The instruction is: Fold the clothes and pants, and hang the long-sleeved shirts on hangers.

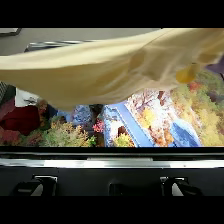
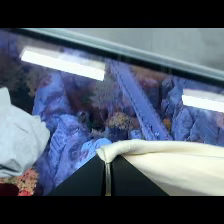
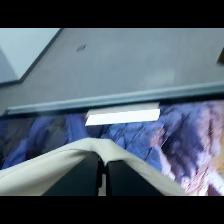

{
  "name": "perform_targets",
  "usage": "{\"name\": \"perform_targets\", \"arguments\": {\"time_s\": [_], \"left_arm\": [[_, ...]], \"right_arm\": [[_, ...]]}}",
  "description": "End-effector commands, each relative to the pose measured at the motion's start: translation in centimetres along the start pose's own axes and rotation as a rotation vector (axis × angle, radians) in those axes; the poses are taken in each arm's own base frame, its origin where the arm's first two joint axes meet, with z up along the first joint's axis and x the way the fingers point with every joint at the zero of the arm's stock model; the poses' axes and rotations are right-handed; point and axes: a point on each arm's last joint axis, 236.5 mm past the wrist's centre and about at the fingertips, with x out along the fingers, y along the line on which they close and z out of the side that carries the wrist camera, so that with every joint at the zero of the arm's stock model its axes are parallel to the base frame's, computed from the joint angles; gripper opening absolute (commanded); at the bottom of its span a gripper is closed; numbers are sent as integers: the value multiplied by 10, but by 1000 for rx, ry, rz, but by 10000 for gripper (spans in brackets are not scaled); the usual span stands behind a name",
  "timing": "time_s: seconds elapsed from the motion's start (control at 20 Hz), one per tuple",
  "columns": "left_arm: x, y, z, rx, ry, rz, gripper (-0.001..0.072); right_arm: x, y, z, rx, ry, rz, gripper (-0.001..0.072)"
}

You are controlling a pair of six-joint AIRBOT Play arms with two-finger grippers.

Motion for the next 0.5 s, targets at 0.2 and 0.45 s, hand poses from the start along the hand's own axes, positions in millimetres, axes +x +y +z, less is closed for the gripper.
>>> {"name": "perform_targets", "arguments": {"time_s": [0.2,0.45], "left_arm": [[-80,15,18,-24,-132,37,14],[35,23,-32,59,143,101,14]], "right_arm": [[-79,17,60,21,-263,-87,27],[45,-29,-21,226,130,-30,27]]}}
